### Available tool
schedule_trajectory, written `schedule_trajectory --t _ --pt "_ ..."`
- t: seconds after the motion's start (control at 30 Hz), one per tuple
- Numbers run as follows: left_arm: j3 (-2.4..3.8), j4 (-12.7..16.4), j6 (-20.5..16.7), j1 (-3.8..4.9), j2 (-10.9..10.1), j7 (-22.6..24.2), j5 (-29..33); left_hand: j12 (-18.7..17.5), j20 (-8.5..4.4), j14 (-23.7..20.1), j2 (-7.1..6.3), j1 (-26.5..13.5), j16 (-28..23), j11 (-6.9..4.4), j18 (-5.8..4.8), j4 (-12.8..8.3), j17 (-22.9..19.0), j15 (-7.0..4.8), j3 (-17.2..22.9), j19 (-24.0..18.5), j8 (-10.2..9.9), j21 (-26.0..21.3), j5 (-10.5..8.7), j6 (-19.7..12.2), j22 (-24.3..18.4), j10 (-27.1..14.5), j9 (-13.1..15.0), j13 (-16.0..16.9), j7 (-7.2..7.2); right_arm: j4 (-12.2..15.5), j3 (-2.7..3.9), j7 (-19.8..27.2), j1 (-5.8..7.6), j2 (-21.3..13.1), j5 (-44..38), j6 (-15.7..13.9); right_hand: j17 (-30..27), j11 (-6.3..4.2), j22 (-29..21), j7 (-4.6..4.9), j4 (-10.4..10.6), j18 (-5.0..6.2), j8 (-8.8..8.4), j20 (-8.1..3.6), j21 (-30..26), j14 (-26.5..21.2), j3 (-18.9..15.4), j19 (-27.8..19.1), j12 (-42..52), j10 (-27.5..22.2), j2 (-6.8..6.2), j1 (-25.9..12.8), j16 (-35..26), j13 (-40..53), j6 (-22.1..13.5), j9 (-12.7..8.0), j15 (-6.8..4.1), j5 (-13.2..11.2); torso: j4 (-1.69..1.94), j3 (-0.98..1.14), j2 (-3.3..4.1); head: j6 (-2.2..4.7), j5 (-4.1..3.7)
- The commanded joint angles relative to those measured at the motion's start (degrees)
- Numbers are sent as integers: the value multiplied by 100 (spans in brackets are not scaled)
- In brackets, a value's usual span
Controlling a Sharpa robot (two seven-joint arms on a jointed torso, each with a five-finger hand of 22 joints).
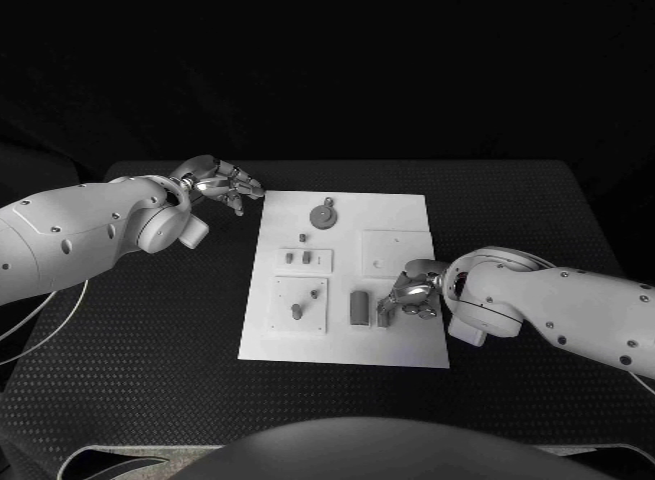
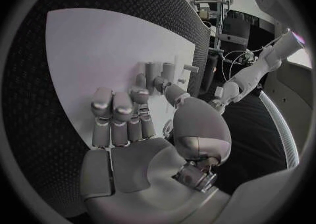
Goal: Assemble the parts on the task board
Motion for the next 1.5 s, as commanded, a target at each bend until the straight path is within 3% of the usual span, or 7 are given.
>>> schedule_trajectory --t 0.03,0.23,0.47,0.63,0.9,1.5 --pt "3 23 55 6 -8 30 -9 1 -30 -18 -16 -58 -5 12 166 4 6 -36 20 -2 18 -34 -35 17 6 38 -8 8 33 -28 -11 3 -7 -2 -137 92 -8 23 -8 90 -384 482 8 11 -26 28 382 29 -1 -11 30 3 -29 -8 -103 -12 -32 -17 0 3 3 1 1" --pt "3 21 57 6 -4 30 -9 1 -30 -18 -16 -59 -5 12 166 4 7 -36 20 -2 18 -35 -35 16 7 38 -8 9 34 -16 -13 32 -7 10 -139 82 -13 29 -30 97 -342 482 -12 22 -51 20 381 41 -7 -28 -86 -94 -45 -15 -118 -24 -29 -16 0 2 1 1 11" --pt "3 20 54 6 -6 29 -9 0 -30 -18 -16 -59 -6 12 166 4 7 -36 20 -1 18 -36 -35 15 8 37 -9 10 34 -4 -15 54 -8 14 -139 99 -15 44 -61 113 -181 482 -48 25 -83 10 418 60 -8 -54 -323 -212 -64 -23 -145 -48 -19 -17 -3 1 -2 1 12" --pt "3 21 57 6 -6 30 -9 0 -31 -18 -16 -60 -6 12 166 4 8 -36 20 -1 18 -37 -35 14 9 37 -9 11 34 -1 -16 67 -8 12 -139 54 -11 52 -79 120 68 482 -73 20 -101 3 454 71 -3 -73 -539 -311 -74 -27 -162 -64 -12 -19 0 -1 -3 1 13" --pt "3 23 40 6 -11 32 -9 -1 -30 -17 -20 -65 -6 12 166 4 9 -36 18 1 14 -38 -35 6 11 35 -12 12 37 1 -16 101 -8 7 -134 11 -5 58 -85 128 347 482 -95 15 -113 -8 441 62 4 -101 -736 -530 -83 -30 -183 -76 -8 -24 -2 0 -2 1 15" --pt "3 25 43 6 -12 32 -9 -3 -31 -13 -19 -67 -5 12 167 5 11 -36 19 4 11 -40 -35 -2 14 33 -15 15 41 -3 -16 124 -8 5 -114 -48 4 52 -84 123 581 482 -96 -4 -112 -12 462 58 21 -114 -845 -752 -83 -31 -180 -74 -14 -25 -4 2 -1 1 3"
